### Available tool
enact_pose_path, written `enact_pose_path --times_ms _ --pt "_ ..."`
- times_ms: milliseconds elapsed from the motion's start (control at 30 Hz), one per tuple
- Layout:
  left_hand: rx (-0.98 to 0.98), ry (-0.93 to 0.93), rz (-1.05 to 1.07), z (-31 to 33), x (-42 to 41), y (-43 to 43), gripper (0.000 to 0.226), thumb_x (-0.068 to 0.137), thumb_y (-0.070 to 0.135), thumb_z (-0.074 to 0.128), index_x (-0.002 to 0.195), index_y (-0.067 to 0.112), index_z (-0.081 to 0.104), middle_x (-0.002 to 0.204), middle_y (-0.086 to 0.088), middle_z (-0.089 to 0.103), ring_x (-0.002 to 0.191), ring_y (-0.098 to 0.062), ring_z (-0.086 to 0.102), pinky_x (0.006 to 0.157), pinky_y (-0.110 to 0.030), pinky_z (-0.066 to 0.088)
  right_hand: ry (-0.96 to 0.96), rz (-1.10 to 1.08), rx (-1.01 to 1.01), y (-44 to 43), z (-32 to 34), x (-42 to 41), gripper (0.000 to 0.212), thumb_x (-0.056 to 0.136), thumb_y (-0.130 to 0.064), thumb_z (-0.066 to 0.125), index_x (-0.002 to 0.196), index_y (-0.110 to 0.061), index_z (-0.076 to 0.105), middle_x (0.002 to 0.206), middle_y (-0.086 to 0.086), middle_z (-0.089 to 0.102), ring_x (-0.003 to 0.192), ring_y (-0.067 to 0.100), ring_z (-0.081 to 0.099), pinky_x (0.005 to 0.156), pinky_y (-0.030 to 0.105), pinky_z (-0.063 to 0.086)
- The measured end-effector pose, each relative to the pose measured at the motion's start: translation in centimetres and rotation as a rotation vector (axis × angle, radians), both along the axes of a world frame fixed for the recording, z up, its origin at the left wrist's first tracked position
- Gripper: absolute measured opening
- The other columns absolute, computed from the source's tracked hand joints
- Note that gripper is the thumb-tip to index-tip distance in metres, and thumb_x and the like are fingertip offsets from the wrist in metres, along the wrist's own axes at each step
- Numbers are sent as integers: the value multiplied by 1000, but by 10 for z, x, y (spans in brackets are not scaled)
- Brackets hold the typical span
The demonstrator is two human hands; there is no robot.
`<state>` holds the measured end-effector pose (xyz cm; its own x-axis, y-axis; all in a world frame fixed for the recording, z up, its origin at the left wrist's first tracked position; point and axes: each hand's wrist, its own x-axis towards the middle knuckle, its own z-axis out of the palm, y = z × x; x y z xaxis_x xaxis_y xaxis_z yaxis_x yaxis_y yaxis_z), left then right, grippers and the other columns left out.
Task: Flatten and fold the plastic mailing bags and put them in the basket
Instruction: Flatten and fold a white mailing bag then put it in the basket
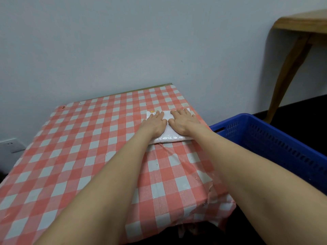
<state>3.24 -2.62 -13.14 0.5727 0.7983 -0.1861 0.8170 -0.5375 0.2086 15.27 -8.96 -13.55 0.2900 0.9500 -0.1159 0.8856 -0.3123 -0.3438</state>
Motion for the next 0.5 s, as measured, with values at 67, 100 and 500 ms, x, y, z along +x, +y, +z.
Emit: enact_pose_path --times_ms 67,100,500 --pt "2 -2 2 0 0 0 53 102 26 13 153 17 3 161 -1 -4 148 -21 0 119 -46 8 4 -3 -2 0 0 0 57 99 -39 24 153 -23 16 161 3 10 149 24 0 119 49 6" --pt "4 -6 4 -2 0 0 53 102 26 14 153 17 3 161 -1 -4 148 -21 0 119 -46 8 6 -3 -1 -1 0 -1 57 99 -39 24 153 -23 16 161 3 10 149 24 0 119 49 6" --pt "8 -27 26 -7 0 -1 54 102 31 14 153 20 -1 161 2 -6 148 -19 -3 120 -46 5 -4 -2 -14 -1 -1 0 59 100 -42 23 154 -25 10 162 1 4 149 24 -3 120 48 3"
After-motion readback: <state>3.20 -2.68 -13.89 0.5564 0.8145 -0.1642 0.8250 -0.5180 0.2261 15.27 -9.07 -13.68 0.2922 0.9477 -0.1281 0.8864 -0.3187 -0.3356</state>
